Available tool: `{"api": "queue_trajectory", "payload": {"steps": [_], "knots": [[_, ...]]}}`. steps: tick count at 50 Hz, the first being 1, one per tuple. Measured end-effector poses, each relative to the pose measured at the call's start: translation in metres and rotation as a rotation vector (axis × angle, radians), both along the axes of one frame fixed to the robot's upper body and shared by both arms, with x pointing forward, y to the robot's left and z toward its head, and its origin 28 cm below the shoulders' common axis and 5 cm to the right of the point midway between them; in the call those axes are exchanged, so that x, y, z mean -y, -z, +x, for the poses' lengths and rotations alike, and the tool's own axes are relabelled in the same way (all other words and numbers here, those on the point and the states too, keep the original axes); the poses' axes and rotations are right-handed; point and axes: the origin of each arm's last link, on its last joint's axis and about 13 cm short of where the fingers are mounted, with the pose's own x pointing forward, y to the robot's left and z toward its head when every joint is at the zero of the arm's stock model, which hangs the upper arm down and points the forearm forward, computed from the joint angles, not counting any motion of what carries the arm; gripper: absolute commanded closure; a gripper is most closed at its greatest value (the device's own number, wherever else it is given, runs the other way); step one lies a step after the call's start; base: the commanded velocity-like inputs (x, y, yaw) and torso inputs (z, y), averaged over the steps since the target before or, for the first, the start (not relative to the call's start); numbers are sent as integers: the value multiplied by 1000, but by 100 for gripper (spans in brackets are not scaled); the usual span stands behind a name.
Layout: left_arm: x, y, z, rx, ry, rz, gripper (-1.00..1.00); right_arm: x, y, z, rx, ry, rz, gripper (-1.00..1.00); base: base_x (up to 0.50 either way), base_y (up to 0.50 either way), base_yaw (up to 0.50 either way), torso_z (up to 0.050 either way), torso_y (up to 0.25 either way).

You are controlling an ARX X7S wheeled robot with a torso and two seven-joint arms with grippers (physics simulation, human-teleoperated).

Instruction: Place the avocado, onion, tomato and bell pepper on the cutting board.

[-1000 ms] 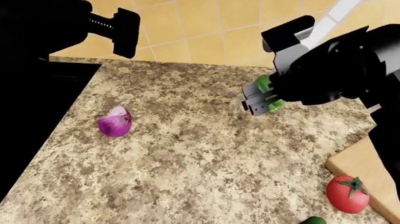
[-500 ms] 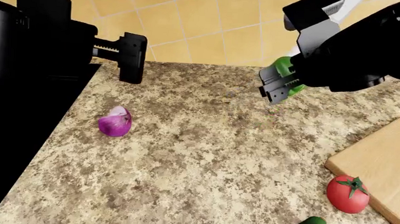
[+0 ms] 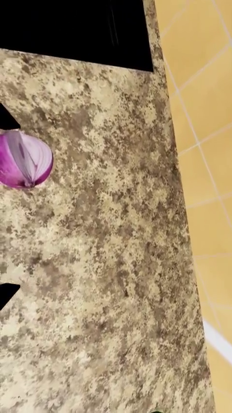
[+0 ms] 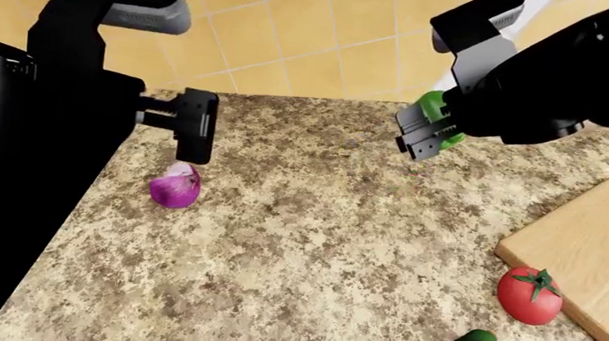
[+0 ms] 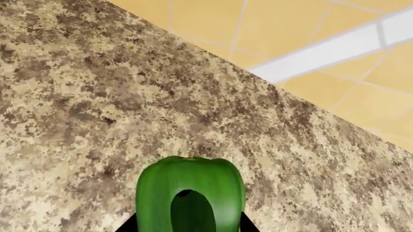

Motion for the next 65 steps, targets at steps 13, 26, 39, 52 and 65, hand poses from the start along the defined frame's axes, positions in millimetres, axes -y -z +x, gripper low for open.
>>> {"api": "queue_trajectory", "payload": {"steps": [13, 26, 39, 52, 65], "knots": [[-5, 10, 9, 10, -15, 34, -100, -1, 4, 0, -10, -8, -5, 100, 0, 0, 0, 0, 0], [-11, 29, 19, -13, -30, 96, -100, -1, 9, 1, -19, -13, -9, 100, 0, 0, 0, 0, 0], [-16, 44, 24, -30, -65, 145, -100, -2, 11, 2, -24, -20, -11, 100, 0, 0, 0, 0, 0], [-18, 63, 30, -43, -65, 155, -100, -2, 13, 3, -28, -22, -15, 100, 0, 0, 0, 0, 0], [-20, 80, 37, -45, -79, 161, -100, -1, 14, 3, -28, -21, -17, 100, 0, 0, 0, 0, 0]]}}
